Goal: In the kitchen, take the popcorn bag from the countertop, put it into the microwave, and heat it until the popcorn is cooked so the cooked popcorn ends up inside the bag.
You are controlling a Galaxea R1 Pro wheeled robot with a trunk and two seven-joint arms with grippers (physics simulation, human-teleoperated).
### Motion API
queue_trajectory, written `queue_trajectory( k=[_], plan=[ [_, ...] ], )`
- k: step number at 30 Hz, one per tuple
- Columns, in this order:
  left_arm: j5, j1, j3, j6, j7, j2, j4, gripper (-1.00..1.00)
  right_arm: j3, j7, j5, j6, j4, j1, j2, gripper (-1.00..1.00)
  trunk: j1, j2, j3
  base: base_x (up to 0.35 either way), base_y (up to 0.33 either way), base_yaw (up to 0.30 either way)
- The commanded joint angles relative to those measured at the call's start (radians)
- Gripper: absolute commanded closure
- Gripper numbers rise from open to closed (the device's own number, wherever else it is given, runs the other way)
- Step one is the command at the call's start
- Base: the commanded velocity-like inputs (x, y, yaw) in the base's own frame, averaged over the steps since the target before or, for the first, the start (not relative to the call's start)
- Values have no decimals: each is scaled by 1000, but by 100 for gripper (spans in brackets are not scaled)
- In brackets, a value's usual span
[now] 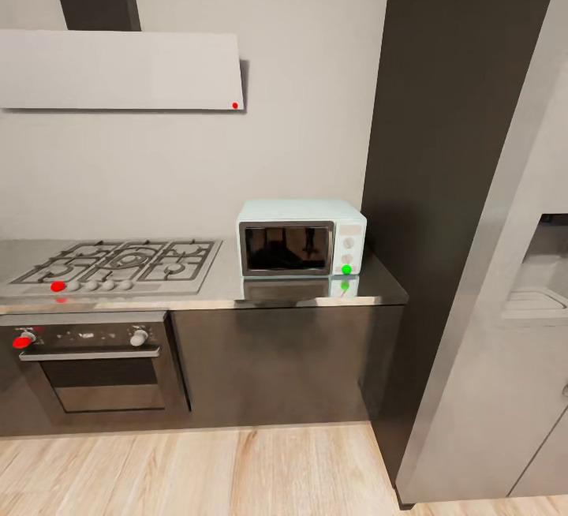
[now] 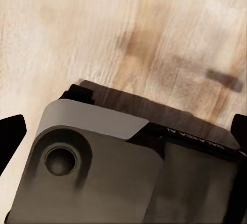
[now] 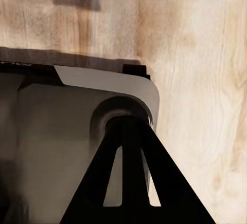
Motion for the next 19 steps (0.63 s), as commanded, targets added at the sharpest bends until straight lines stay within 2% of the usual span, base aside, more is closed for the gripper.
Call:
queue_trajectory(
  k=[1, 2, 3, 4, 5, 6, 7, 8, 9, 10, 11, 15, 19],
  plan=[
    [8, 0, -9, -5, 4, 0, 0, -100, -8, 2, 8, -3, 3, -1, 0, 100, 0, -1, -1, 0, 0, 0],
    [9, 0, -9, -8, 4, 0, 0, -100, -7, 2, 9, -3, 3, -1, 0, 100, 0, -1, -1, 0, 0, 0],
    [-46, 0, -12, 2, -316, 90, 0, -100, 12, -113, 73, -51, -1, -1, 43, 100, 0, -1, -1, 0, 0, 0],
    [-4, 0, -9, -5, 130, 77, -6, -100, 8, -113, 69, -50, -4, -1, 40, 100, 0, -1, -1, 0, 0, 0],
    [-9, 0, -12, -4, 130, 80, -7, -100, -117, -107, -79, -48, -9, -1, 17, 100, 0, -1, -1, 0, 0, 0],
    [-13, 0, -15, -4, 130, 83, -8, -100, -143, -104, -118, -47, -9, -1, 3, 100, 0, -1, -1, 0, 0, 0],
    [-15, 0, -17, -4, 130, 87, -9, -100, -143, -105, -124, -47, -9, -1, 4, 100, 0, -1, -1, 0, 0, 0],
    [-17, 0, -18, -4, 130, 90, -9, -100, -114, -107, -101, -47, -9, -1, 6, 100, 0, -1, -1, 0, 0, 0],
    [-18, 0, -17, -4, 130, 90, -9, -100, -53, -110, -48, -49, -8, 0, 9, 100, 0, -1, -1, 0, 0, 0],
    [-18, 0, -16, -5, 130, 87, -8, -100, 6, -111, 13, -50, -4, -1, 32, 100, 0, -1, -1, 0, 0, 0],
    [-15, 0, -15, -5, 130, 85, -8, -100, 26, -112, 37, -51, -2, 0, 46, 100, 0, -1, -1, 0, 0, 0],
    [-14, 0, -17, -5, 130, 96, -11, -100, 39, -112, 51, -52, 0, 0, 49, 100, 0, -1, -1, 0, 0, 0],
    [-11, 0, -17, -5, 130, 95, -9, -100, 40, -112, 53, -52, 0, 0, 51, 100, 0, -1, -1, 0, 0, 0]
  ],
)
